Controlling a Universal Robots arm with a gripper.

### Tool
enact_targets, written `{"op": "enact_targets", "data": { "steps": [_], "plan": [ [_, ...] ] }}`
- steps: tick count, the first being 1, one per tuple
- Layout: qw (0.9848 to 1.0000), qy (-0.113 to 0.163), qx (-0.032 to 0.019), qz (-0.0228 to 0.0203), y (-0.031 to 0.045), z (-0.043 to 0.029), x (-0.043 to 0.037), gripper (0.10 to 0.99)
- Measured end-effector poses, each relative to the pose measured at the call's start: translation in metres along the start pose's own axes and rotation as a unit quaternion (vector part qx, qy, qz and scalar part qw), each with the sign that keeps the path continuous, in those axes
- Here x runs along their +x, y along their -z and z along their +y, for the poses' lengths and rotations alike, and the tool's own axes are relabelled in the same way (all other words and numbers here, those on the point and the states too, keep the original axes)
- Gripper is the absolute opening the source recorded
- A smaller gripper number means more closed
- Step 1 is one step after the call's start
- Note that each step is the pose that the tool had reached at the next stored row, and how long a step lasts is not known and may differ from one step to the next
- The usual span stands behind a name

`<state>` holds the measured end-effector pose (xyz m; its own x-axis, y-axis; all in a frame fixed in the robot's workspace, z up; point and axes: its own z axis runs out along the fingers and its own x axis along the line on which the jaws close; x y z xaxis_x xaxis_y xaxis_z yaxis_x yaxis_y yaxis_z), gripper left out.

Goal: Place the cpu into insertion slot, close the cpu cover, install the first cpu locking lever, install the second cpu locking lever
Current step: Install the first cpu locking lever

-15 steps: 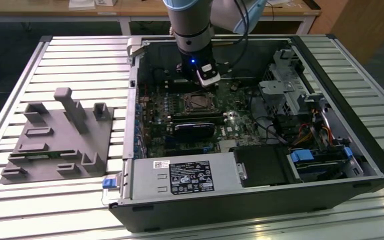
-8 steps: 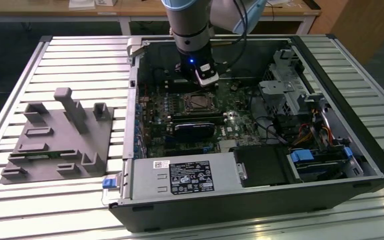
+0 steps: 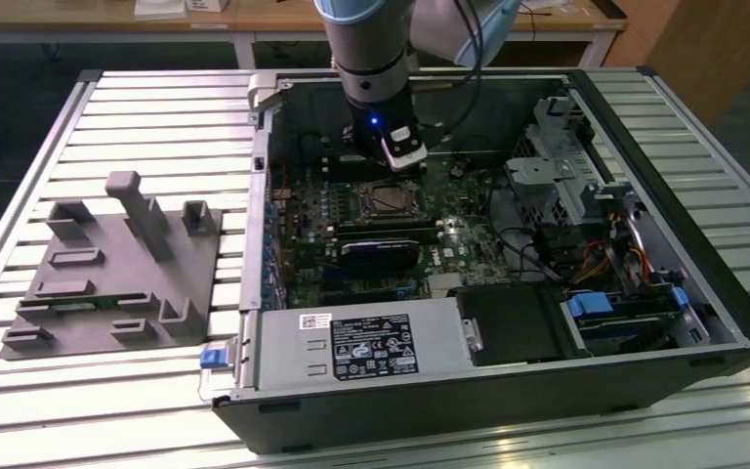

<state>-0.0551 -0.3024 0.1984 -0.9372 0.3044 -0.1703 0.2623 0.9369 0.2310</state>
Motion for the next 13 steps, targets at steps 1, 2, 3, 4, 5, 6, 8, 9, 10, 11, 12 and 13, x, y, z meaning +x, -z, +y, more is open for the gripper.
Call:
{"op": "enact_targets", "data": {
  "steps": [1,2,3,4,5,6,8,9,10,11,12,13],
  "plan": [
    [1.0,0.0,0.0002,-0.0001,-0.0003,-0.0001,0.0,0.106],
    [1.0,0.0,0.0004,-0.0001,-0.0006,-0.0003,0.0,0.106],
    [1.0,0.0,0.0005,-0.0001,-0.0009,-0.0005,-0.0001,0.106],
    [1.0,0.0,0.0006,-0.0002,-0.0012,-0.0006,-0.0002,0.106],
    [1.0,0.0,0.0008,-0.0002,-0.0015,-0.0008,-0.0004,0.106],
    [1.0,0.0,0.0009,-0.0003,-0.0017,-0.0011,-0.0007,0.106],
    [1.0,0.0,0.001,-0.0003,-0.0022,-0.002,-0.0016,0.106],
    [1.0,0.0,0.0012,-0.0003,-0.0024,-0.0027,-0.0023,0.106],
    [1.0,0.0,0.0011,-0.0003,-0.0027,-0.0033,-0.0029,0.106],
    [1.0,0.0,0.0012,-0.0004,-0.003,-0.0039,-0.0035,0.106],
    [1.0,0.0,0.0011,-0.0003,-0.0032,-0.0045,-0.004,0.106],
    [1.0,0.0,0.0011,-0.0004,-0.0036,-0.005,-0.0045,0.106]
  ]
}}
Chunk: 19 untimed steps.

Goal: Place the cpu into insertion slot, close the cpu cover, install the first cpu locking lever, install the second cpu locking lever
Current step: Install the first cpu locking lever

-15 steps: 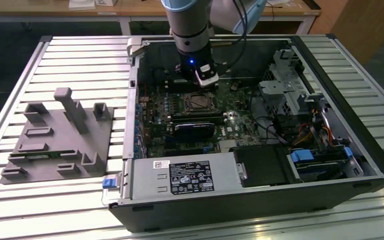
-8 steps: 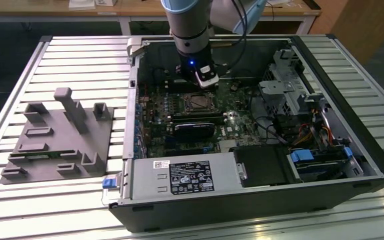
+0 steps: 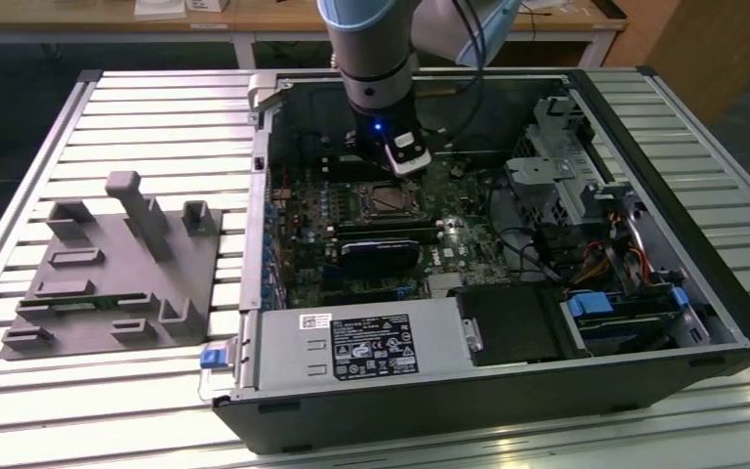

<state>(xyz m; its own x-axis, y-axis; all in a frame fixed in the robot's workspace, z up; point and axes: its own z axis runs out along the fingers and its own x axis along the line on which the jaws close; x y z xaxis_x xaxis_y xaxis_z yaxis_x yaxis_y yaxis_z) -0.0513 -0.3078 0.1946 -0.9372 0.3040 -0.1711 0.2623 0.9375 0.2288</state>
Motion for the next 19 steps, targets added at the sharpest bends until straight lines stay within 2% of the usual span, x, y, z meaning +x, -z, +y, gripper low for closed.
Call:
{"op": "enact_targets", "data": {
  "steps": [6,13,19],
  "plan": [
    [1.0,0.0,0.0002,0.0,-0.0005,-0.0014,-0.0015,0.106],
    [1.0,0.0,-0.0006,0.0002,0.0101,0.0012,-0.0034,0.106],
    [1.0,-0.002,-0.0002,-0.0004,0.0105,0.003,-0.0018,0.106]
  ]
}}
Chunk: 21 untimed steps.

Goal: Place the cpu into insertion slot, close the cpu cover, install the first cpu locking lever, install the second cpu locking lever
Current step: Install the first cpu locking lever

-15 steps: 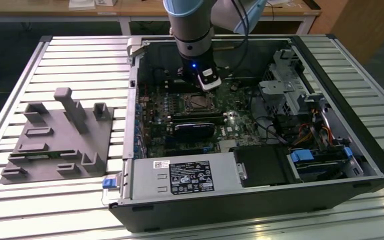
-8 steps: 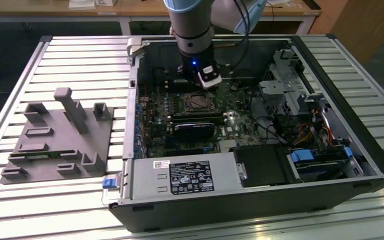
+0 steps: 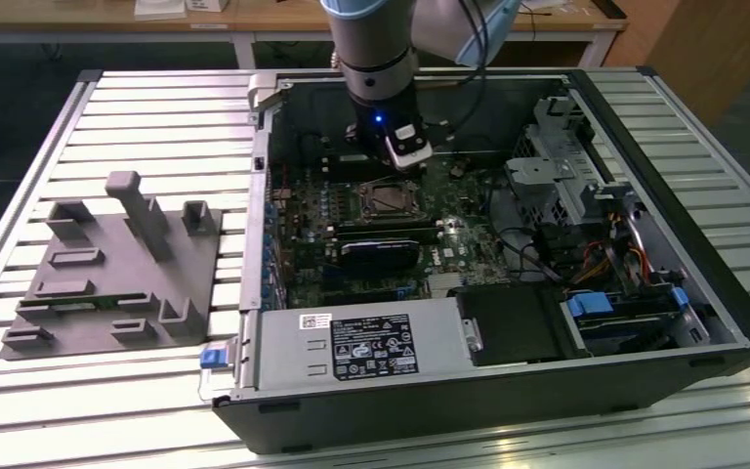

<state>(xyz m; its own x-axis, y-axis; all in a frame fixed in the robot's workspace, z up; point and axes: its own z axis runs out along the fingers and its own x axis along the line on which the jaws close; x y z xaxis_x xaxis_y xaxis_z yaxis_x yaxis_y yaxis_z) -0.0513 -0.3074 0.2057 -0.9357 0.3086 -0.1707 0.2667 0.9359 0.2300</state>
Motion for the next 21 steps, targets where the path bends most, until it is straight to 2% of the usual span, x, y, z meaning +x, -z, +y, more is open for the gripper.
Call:
{"op": "enact_targets", "data": {
  "steps": [9,21],
  "plan": [
    [1.0,-0.004,0.0006,-0.0009,0.0,0.0037,0.0071,0.106],
    [1.0,-0.004,0.0011,-0.001,-0.0038,0.0038,0.0083,0.106]
  ]
}}
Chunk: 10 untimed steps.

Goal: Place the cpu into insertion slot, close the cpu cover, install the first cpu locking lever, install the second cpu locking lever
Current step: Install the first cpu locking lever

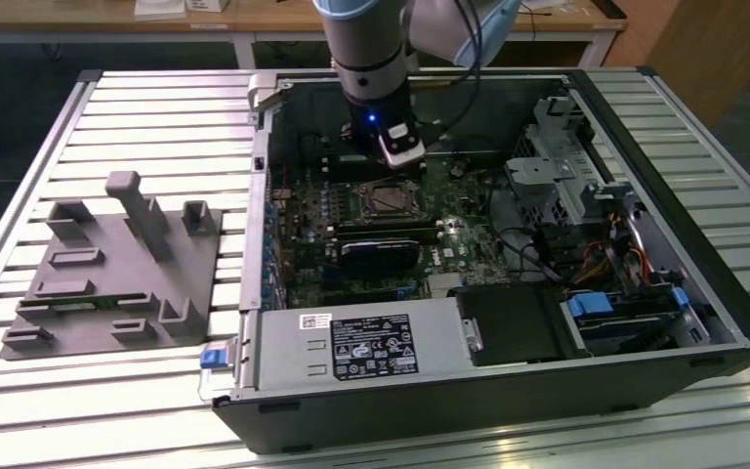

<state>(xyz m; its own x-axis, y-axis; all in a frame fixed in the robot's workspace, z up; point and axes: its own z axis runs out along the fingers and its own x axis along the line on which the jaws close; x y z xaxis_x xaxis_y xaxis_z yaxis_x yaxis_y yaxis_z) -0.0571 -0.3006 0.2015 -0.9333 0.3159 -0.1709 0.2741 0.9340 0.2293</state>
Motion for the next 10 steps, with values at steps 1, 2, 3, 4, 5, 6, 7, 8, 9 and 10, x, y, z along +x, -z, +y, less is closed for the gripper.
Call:
{"op": "enact_targets", "data": {
  "steps": [1,2,3,4,5,6,7,8,9,10],
  "plan": [
    [1.0,0.0,0.0001,0.0,-0.0006,-0.0002,0.0,0.106],
    [1.0,0.0,0.0001,0.0,-0.0013,-0.0003,0.0,0.106],
    [1.0,0.0,0.0002,0.0,-0.002,-0.0005,-0.0001,0.106],
    [1.0,0.0,0.0003,-0.0001,-0.0026,-0.0007,-0.0002,0.106],
    [1.0,0.0,0.0004,-0.0001,-0.0031,-0.0008,-0.0004,0.106],
    [1.0,0.0,0.0006,-0.0001,-0.0035,-0.0011,-0.0007,0.106],
    [1.0,0.0,0.0008,-0.0002,-0.0038,-0.0013,-0.001,0.106],
    [1.0,0.0,0.0009,-0.0002,-0.0042,-0.0016,-0.0013,0.106],
    [1.0,0.0,0.001,-0.0003,-0.0046,-0.0019,-0.0018,0.106],
    [1.0,0.0,0.0011,-0.0003,-0.005,-0.0022,-0.0023,0.106]
  ]
}}
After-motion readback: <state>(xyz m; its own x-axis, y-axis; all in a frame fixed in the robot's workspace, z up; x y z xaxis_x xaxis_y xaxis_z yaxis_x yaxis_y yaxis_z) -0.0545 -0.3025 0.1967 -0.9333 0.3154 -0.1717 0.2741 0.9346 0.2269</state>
